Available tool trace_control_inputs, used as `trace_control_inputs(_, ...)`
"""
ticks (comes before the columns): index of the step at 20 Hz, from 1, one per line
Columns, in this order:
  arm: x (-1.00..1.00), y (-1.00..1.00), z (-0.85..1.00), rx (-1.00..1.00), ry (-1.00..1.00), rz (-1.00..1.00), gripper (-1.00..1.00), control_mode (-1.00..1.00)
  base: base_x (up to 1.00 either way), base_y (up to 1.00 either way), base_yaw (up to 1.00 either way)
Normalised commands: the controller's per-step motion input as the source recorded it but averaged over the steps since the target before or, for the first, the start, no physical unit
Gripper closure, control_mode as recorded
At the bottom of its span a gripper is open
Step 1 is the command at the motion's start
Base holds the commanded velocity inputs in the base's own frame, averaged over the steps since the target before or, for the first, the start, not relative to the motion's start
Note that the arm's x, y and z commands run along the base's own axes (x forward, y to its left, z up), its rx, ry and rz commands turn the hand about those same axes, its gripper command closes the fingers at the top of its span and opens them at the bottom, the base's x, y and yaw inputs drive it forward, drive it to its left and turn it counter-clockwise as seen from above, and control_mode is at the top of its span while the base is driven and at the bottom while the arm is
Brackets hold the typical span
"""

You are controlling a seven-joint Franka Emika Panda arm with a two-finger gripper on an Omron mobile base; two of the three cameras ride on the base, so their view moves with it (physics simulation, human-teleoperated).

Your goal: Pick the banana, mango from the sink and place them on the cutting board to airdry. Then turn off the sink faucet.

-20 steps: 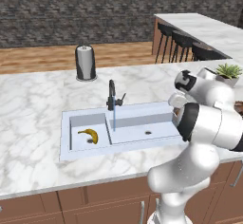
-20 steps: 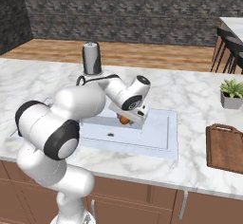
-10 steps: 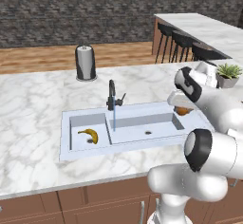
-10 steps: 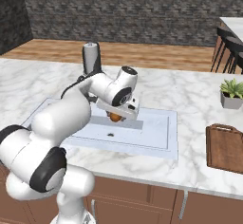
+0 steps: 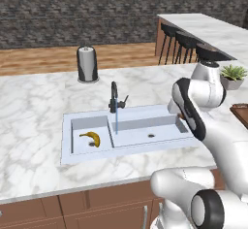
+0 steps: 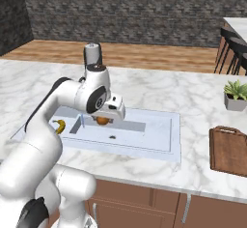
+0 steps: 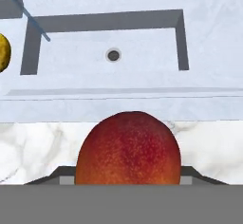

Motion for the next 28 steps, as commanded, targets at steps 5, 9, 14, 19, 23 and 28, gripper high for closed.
trace_control_inputs(5, -0.88, -0.01, 0.59, -0.03, 0.0, 0.0, 1.0, -1.0, 0.0, 0.0, 0.0)
trace_control_inputs(9, -0.76, -0.02, 0.3, 0.0, -0.03, 0.0, 1.0, -1.0, 0.0, 0.0, 0.0)
trace_control_inputs(14, -0.06, 0.0, 0.0, 0.0, 0.0, 0.0, 1.0, -1.0, 0.0, 0.0, 0.0)
trace_control_inputs(19, -0.04, 0.0, -0.07, -0.09, -0.1, 0.0, 1.0, -1.0, 0.0, 0.0, 0.0)
trace_control_inputs(23, -0.31, -0.06, 0.05, -0.14, -0.23, 0.0, 1.0, -1.0, 0.0, 0.0, 0.0)
trace_control_inputs(28, -0.46, -0.22, 0.1, -0.08, -0.21, 0.0, 1.0, -1.0, 0.0, 0.0, 0.0)
